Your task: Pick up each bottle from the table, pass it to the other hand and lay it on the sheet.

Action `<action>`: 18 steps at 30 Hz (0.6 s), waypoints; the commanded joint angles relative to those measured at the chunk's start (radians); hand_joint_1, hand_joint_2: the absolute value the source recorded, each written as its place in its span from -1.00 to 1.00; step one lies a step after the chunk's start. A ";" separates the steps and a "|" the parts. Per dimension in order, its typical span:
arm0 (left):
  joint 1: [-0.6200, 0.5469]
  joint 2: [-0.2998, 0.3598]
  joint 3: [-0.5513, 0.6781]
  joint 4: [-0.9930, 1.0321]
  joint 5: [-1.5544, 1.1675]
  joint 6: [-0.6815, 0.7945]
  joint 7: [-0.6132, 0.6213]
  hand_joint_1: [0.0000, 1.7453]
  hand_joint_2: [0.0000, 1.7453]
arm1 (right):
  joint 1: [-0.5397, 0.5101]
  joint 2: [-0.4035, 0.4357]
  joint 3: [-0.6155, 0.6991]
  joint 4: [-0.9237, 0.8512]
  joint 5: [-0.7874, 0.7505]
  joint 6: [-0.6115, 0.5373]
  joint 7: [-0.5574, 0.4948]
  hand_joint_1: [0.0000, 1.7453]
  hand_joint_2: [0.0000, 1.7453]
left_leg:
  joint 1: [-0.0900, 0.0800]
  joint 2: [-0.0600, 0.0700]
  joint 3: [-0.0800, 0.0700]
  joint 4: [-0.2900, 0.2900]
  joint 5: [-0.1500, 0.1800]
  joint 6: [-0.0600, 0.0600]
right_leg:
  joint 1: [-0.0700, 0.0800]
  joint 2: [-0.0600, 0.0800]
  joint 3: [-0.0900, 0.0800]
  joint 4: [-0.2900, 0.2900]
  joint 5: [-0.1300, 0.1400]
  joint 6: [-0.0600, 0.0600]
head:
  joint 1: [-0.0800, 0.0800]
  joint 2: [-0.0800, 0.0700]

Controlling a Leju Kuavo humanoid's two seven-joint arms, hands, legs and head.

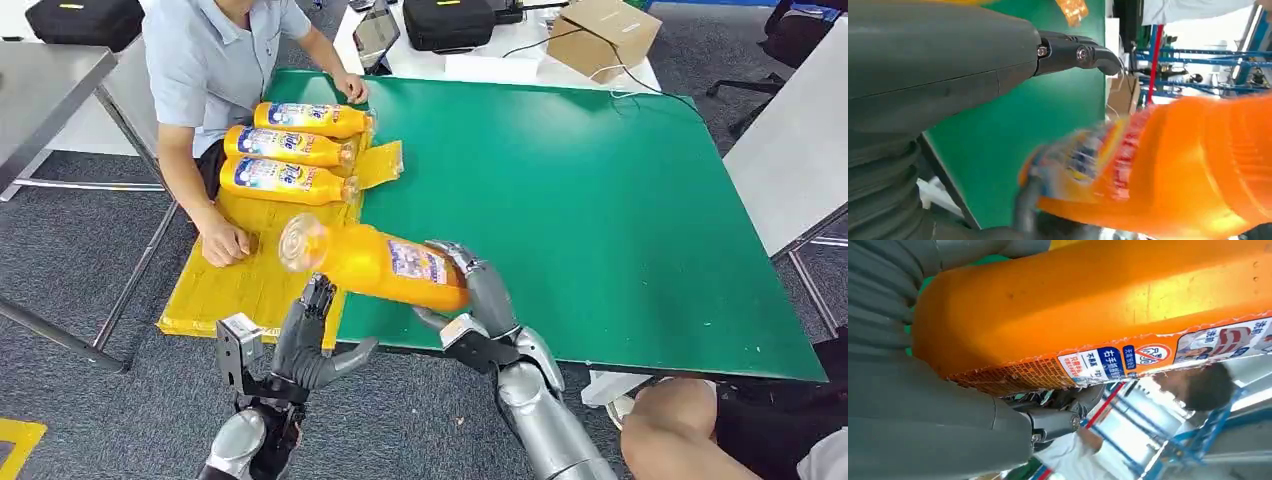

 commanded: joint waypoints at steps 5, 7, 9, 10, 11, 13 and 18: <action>-0.082 -0.007 -0.046 0.101 0.080 -0.002 0.027 -1.00 1.00 | -0.082 0.059 0.167 0.226 -0.007 -0.027 -0.035 1.00 1.00 | 0.000 0.001 0.003 -0.001 -0.001 -0.001 | 0.000 0.000 0.003 -0.001 0.000 -0.001 | 0.000 0.000; -0.084 -0.002 -0.058 0.097 0.090 -0.009 0.025 -1.00 1.00 | -0.087 0.068 0.174 0.256 -0.024 -0.024 -0.041 1.00 1.00 | 0.000 0.001 0.004 -0.001 -0.001 -0.001 | 0.001 0.000 0.004 -0.001 -0.001 -0.002 | 0.000 0.000; -0.086 0.003 -0.067 0.094 0.089 -0.012 0.025 -1.00 1.00 | -0.096 0.074 0.175 0.283 -0.033 -0.019 -0.041 1.00 1.00 | 0.000 0.001 0.005 -0.001 -0.001 -0.001 | 0.001 -0.001 0.005 -0.001 -0.001 -0.002 | 0.000 0.000; -0.088 0.003 -0.070 0.095 0.089 -0.011 0.025 -1.00 1.00 | -0.101 0.079 0.173 0.298 -0.039 -0.020 -0.043 1.00 1.00 | 0.000 0.000 0.004 -0.001 -0.001 -0.001 | 0.000 -0.002 0.004 -0.001 -0.001 -0.002 | 0.000 0.000; -0.089 0.004 -0.074 0.097 0.089 -0.012 0.025 -1.00 1.00 | -0.108 0.082 0.174 0.315 -0.046 -0.011 -0.042 1.00 1.00 | 0.000 0.000 0.003 -0.001 -0.001 -0.001 | 0.000 -0.001 0.002 -0.001 -0.001 -0.001 | 0.000 0.000; -0.094 0.007 -0.080 0.098 0.092 -0.018 0.020 -1.00 1.00 | -0.116 0.087 0.176 0.338 -0.054 -0.004 -0.048 1.00 1.00 | 0.000 0.001 0.004 -0.001 -0.001 -0.001 | 0.001 0.000 0.003 -0.001 -0.001 -0.002 | 0.000 0.000; -0.101 -0.001 -0.062 0.104 0.115 -0.002 0.013 0.76 1.00 | -0.120 0.096 0.194 0.370 -0.067 0.027 -0.057 1.00 1.00 | 0.000 0.000 0.004 -0.001 -0.001 -0.001 | 0.001 -0.001 0.004 -0.001 -0.001 -0.002 | 0.000 0.000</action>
